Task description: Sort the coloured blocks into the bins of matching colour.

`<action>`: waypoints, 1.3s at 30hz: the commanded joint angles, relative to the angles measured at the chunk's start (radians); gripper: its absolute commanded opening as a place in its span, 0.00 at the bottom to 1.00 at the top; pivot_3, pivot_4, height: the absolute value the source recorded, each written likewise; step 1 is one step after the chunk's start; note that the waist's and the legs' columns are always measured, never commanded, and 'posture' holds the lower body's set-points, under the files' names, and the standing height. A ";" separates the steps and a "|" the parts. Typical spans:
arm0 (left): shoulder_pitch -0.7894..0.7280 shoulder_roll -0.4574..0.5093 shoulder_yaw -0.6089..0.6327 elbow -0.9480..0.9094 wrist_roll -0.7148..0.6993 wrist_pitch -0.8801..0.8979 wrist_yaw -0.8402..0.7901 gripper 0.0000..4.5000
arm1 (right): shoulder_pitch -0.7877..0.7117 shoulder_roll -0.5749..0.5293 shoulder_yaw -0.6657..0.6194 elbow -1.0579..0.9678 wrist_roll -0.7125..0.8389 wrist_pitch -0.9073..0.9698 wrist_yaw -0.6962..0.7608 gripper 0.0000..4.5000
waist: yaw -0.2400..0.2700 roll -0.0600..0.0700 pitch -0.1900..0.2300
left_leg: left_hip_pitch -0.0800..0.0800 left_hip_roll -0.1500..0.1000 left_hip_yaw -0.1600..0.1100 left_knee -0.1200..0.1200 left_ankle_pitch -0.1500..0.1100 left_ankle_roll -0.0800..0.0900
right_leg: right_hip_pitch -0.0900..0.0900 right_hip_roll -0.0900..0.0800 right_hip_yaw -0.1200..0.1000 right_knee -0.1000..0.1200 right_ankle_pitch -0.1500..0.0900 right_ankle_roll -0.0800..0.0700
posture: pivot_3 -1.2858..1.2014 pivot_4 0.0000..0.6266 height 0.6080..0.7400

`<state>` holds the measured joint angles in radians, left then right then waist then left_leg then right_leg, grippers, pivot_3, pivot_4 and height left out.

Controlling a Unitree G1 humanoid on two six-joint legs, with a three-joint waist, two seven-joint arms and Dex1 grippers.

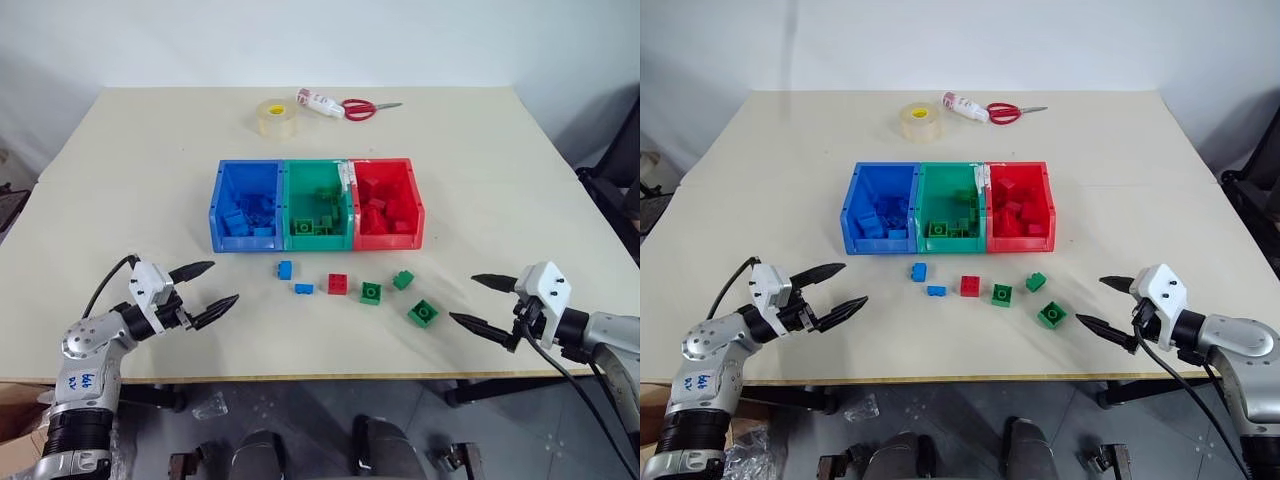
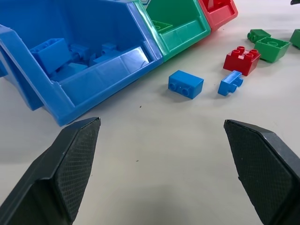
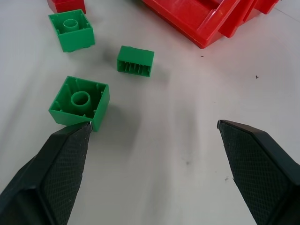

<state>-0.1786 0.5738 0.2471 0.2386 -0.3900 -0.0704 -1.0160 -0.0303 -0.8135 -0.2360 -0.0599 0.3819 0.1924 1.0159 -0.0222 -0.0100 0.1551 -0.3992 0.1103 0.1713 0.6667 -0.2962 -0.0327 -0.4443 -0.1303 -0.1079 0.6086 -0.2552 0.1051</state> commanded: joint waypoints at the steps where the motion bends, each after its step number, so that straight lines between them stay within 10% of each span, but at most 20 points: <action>1: -0.011 0.020 0.007 -0.021 -0.017 0.005 -0.010 1.00 | -0.022 0.011 -0.017 -0.036 0.014 -0.023 -0.010 0.99 | 0.000 0.000 0.000 | 0.000 0.000 0.000 0.000 0.000 0.000 | 0.000 0.000 0.000 0.000 0.000 0.000 | 0.52 0.24 1.00; 21: 0.009 0.010 -0.011 -0.055 -0.048 0.101 -0.033 1.00 | 0.244 -0.131 -0.238 -0.202 0.036 0.200 -0.007 0.99 | 0.019 -0.001 -0.001 | 0.000 0.000 0.000 0.001 0.000 0.000 | 0.000 0.000 0.000 -0.002 0.000 0.000 | 0.52 0.24 1.00; 39: 0.078 -0.024 -0.022 -0.141 -0.061 0.063 -0.034 1.00 | -0.175 -0.006 0.256 -0.037 -0.066 0.193 0.041 0.99 | 0.021 -0.002 0.000 | 0.001 0.000 0.000 0.002 0.000 0.000 | 0.000 0.000 0.000 0.002 -0.001 -0.001 | 0.52 0.24 1.00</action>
<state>-0.1096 0.5503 0.2158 0.1385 -0.4307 0.0081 -1.0498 -0.1937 -0.8175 0.0170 -0.1047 0.3289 0.4107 1.0400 -0.0015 -0.0123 0.1547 -0.3981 0.1103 0.1713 0.6683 -0.2965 -0.0325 -0.4442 -0.1307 -0.1081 0.6103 -0.2560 0.1037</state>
